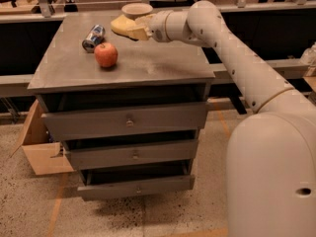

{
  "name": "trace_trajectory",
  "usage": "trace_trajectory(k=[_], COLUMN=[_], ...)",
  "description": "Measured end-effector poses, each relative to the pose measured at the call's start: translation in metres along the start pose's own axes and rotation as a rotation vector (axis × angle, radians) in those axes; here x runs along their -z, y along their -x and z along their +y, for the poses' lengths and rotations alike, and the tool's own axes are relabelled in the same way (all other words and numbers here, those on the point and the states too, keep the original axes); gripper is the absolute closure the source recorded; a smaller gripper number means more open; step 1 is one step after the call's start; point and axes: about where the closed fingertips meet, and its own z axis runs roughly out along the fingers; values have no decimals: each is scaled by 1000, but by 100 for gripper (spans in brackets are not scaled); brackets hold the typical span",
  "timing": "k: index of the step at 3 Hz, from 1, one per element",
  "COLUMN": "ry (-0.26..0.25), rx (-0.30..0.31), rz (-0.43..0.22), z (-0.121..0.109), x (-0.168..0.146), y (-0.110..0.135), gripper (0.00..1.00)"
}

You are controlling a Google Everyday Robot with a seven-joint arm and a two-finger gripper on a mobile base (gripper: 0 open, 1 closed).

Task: Pick sponge

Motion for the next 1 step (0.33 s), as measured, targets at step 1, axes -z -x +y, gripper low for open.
trace_trajectory(k=[1], ry=[0], rx=[0], rz=[0], z=[0], x=[0], y=[0], gripper=[100])
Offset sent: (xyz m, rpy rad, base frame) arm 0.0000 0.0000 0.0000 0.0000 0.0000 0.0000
